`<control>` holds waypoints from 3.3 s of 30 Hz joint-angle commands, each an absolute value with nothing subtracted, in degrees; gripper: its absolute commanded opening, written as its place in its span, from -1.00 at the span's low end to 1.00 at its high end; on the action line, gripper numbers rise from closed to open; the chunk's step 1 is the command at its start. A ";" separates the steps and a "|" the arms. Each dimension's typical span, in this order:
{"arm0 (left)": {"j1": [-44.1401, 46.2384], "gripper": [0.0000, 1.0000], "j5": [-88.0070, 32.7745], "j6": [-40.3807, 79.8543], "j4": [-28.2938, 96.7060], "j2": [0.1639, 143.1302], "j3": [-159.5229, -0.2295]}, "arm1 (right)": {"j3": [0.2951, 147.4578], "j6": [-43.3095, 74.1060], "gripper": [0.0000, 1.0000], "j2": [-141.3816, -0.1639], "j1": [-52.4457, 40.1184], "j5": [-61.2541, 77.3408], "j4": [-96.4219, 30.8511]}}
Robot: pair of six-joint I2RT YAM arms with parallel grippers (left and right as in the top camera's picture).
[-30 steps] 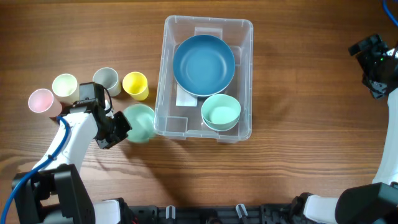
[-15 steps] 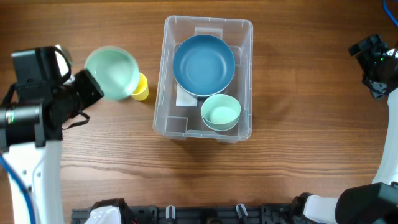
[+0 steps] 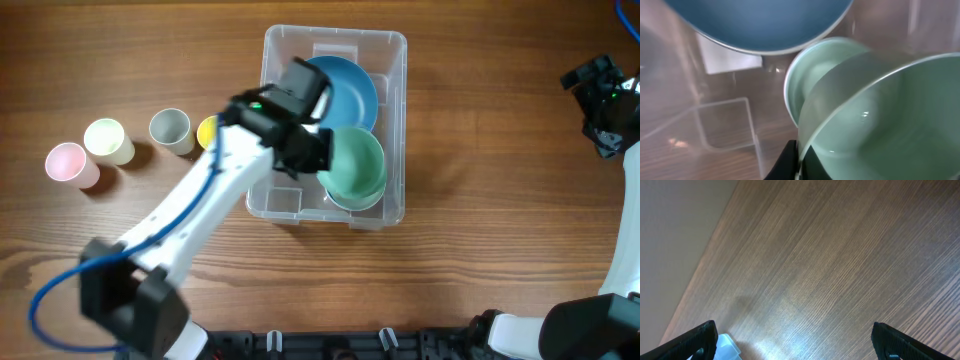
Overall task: Pack container
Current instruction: 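Lower the mint bowl with the left gripper into the bin, then move the left gripper to the pink cup and grasp it, then carry the pink cup with the left gripper into the bin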
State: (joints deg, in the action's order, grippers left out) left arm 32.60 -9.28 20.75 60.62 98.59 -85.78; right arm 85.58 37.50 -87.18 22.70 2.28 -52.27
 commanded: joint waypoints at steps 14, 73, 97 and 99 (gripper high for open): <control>32.86 -0.71 -7.73 21.67 60.80 99.11 -85.86 | 85.38 37.67 0.99 -87.44 22.57 1.30 -52.07; 21.45 -0.92 -0.38 21.93 74.41 92.18 -94.30 | 85.38 37.65 1.00 -87.44 22.57 1.30 -52.07; 27.20 -0.55 2.85 24.93 67.68 107.57 -88.68 | 85.38 37.67 1.00 -87.44 22.57 1.30 -52.07; 27.09 -0.38 2.44 24.93 67.64 107.18 -89.01 | 85.38 37.67 0.99 -87.44 22.57 1.30 -52.07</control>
